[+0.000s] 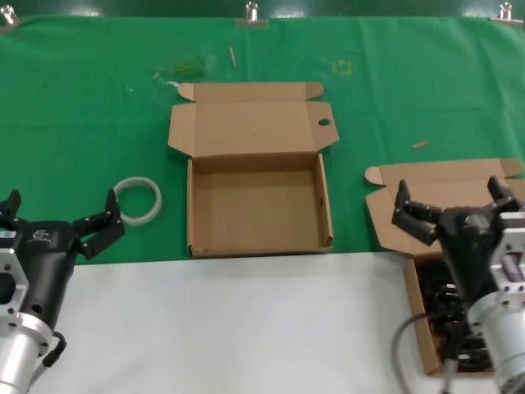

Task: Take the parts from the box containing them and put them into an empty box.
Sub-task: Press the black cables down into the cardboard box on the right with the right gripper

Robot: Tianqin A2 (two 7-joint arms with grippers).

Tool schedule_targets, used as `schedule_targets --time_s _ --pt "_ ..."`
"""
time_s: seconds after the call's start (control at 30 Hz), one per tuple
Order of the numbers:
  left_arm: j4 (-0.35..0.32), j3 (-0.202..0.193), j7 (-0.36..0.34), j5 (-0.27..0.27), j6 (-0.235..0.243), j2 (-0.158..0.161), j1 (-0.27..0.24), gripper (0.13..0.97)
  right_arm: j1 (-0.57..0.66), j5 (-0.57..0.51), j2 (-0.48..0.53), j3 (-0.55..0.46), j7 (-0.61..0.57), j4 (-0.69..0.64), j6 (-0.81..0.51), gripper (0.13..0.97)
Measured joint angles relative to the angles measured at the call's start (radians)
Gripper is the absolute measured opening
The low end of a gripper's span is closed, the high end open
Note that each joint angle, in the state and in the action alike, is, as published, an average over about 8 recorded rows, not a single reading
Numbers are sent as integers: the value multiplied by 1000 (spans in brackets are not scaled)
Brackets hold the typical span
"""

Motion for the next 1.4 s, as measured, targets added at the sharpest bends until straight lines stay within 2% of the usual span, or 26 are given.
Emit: schedule_targets --time_s 0.13,0.3,0.73,0.9,1.13,1.4 --pt "0 0 0 0 0 0 0 965 6 135 -6 -91 -127 16 128 966" --pt "0 0 0 0 0 0 0 965 -11 271 -11 -138 -318 56 272 966" --pt "0 0 0 0 0 0 0 965 -117 430 -13 -39 -910 219 606 966" --pt "0 0 0 0 0 0 0 965 -92 545 -13 -33 -1154 229 682 966" --pt "0 0 0 0 0 0 0 965 -11 725 -14 -48 -1474 178 735 966" --pt "0 0 0 0 0 0 0 965 42 794 -16 -28 -1727 141 771 966"
